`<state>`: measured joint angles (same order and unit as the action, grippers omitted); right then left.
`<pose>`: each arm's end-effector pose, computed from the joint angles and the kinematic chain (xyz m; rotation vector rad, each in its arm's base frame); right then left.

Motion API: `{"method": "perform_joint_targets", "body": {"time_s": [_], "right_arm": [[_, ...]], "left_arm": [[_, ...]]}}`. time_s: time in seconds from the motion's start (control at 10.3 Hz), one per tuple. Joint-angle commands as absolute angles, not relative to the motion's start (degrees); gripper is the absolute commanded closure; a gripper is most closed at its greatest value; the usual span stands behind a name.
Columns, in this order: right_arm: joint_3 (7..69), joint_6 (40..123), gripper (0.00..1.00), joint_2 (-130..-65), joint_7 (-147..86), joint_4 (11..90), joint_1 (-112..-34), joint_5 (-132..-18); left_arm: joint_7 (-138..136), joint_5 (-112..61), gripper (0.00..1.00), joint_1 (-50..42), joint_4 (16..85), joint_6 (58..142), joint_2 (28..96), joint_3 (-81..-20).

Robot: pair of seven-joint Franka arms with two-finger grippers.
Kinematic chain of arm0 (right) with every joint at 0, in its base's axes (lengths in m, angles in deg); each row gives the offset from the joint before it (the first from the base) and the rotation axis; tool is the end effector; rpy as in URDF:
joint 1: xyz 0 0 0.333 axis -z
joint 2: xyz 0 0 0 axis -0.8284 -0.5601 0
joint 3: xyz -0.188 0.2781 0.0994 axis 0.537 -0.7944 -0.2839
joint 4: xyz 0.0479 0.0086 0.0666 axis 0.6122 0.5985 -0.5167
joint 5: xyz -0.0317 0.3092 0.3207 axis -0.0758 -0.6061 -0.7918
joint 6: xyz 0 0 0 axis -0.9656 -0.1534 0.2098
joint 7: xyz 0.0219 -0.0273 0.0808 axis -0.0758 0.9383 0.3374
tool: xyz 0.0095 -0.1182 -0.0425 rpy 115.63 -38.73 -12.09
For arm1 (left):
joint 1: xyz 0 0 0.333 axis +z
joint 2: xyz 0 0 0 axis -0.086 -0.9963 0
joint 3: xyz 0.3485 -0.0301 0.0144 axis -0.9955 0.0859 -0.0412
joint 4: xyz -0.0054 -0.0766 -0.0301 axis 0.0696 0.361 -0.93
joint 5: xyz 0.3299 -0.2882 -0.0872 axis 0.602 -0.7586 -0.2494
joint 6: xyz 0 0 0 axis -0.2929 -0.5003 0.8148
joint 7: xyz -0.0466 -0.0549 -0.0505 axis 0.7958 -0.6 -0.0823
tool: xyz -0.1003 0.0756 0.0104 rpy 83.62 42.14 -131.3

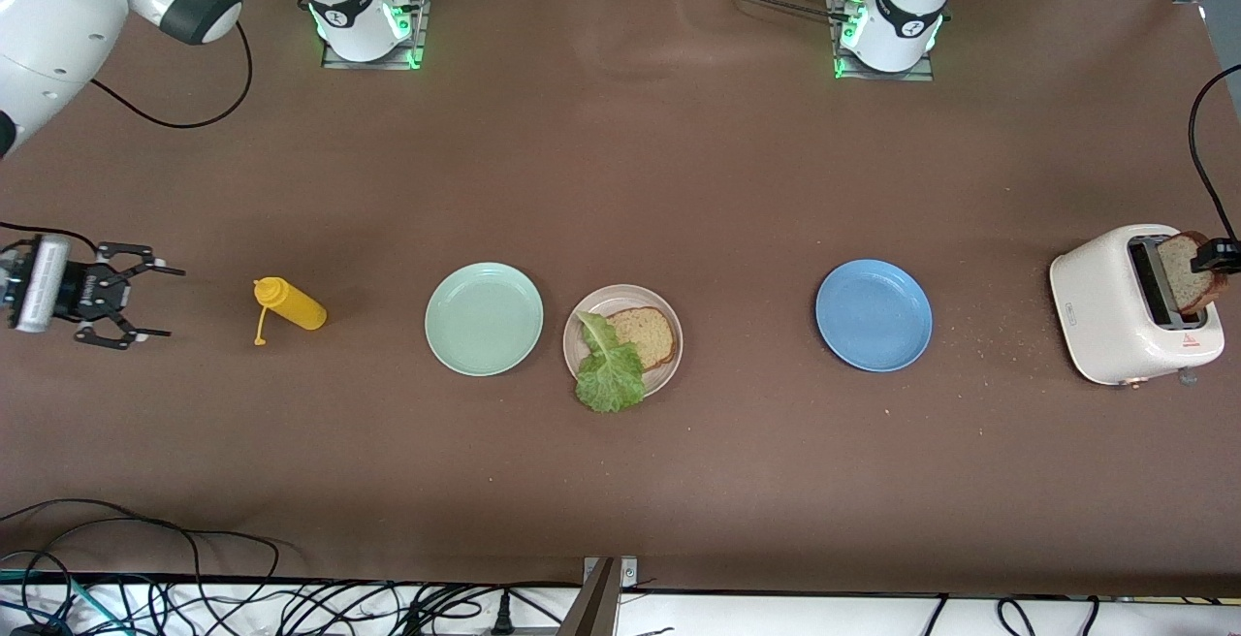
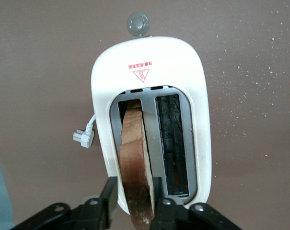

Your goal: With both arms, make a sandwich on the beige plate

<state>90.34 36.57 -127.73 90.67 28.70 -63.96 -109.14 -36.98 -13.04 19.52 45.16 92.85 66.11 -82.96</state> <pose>0.6856 -0.2904 0.2899 -1.9365 -1.4964 -0.5690 0.6272 0.3345 0.3853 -3.0465 0.0773 0.2282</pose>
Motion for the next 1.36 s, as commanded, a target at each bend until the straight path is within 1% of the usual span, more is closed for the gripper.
{"method": "perform_joint_targets", "body": {"time_s": [0.0,0.1,0.29,0.39,0.49,0.58,0.68,0.78,0.87,0.97,1.16,1.26], "right_arm": [[95.43,30.11,0.0,-126.42,76.93,20.31,-62.79,-107.91],[96.58,28.96,0.0,-125.89,70.42,18.8,-63.06,-108.0],[96.16,28.6,0.0,-119.86,52.27,16.08,-63.23,-107.74],[95.98,28.42,0.0,-117.04,42.24,15.71,-63.41,-106.95],[94.5,28.42,0.0,-113.97,33.62,14.75,-63.67,-104.42],[91.79,29.55,0.0,-111.41,25.09,12.92,-63.67,-100.39],[88.28,31.57,0.0,-109.47,15.69,10.9,-63.67,-95.22],[83.72,35.15,0.0,-107.1,8.2,10.7,-63.59,-89.07],[77.32,38.67,0.0,-104.82,0.39,10.79,-63.32,-80.49],[69.25,42.53,0.0,-101.66,-10.4,11.48,-62.71,-70.48],[55.17,48.52,0.0,-96.56,-25.82,16.73,-59.56,-54.29],[50.41,49.85,0.0,-94.18,-30.41,20.42,-57.98,-48.81]], "left_arm": [[-37.93,-11.51,1.0,19.52,47.1,91.86,69.0,-82.97],[-37.58,-11.51,1.0,19.43,47.1,91.76,69.01,-82.97],[-36.44,-11.68,1.0,19.0,46.57,91.24,69.09,-82.97],[-35.13,-12.21,1.0,18.56,45.52,88.28,69.7,-82.79],[-33.11,-12.21,1.0,16.81,44.3,85.03,71.19,-82.71],[-30.57,-12.3,1.0,14.88,42.54,81.86,72.42,-82.53],[-28.72,-13.08,1.0,13.47,40.96,78.79,72.96,-82.27],[-26.26,-17.53,1.0,12.59,39.38,76.41,72.96,-82.35],[-23.36,-21.92,1.0,11.97,38.4,74.47,73.05,-82.27],[-19.86,-26.4,1.0,10.14,38.13,72.8,73.22,-82.18],[-14.39,-35.63,1.0,7.67,38.22,71.29,72.79,-79.64],[-14.2,-40.38,1.0,6.53,38.57,71.28,71.83,-79.37]]}}
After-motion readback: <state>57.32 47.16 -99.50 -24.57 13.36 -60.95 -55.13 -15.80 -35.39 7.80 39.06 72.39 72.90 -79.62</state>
